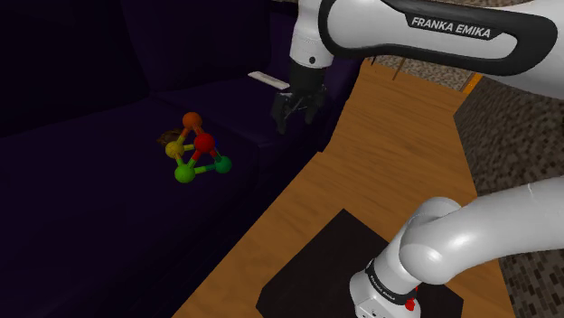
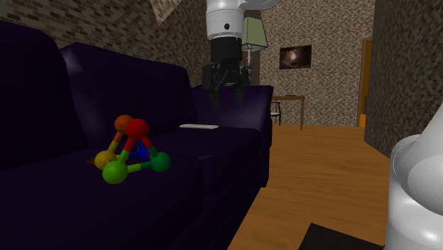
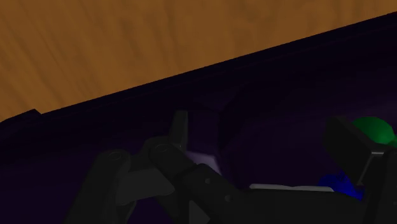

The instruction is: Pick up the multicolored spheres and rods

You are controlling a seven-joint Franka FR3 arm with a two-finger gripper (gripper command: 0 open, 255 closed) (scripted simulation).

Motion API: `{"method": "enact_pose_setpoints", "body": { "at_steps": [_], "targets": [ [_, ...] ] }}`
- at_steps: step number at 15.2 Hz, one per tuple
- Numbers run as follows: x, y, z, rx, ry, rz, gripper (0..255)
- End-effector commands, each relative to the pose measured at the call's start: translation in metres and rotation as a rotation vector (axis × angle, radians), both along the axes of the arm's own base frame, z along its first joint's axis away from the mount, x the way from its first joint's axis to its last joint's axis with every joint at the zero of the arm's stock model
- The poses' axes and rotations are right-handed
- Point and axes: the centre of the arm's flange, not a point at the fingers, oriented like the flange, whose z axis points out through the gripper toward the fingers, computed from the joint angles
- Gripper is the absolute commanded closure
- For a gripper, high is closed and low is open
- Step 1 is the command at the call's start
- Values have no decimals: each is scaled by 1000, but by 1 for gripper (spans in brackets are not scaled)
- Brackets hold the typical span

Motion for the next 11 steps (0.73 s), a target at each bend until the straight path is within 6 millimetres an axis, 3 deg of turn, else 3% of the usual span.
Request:
{"method": "enact_pose_setpoints", "body": {
  "at_steps": [1, 11],
  "targets": [
    [19, 22, 1, -7, 8, -12, 0],
    [109, 130, -5, -46, 49, -66, 0]
  ]
}}
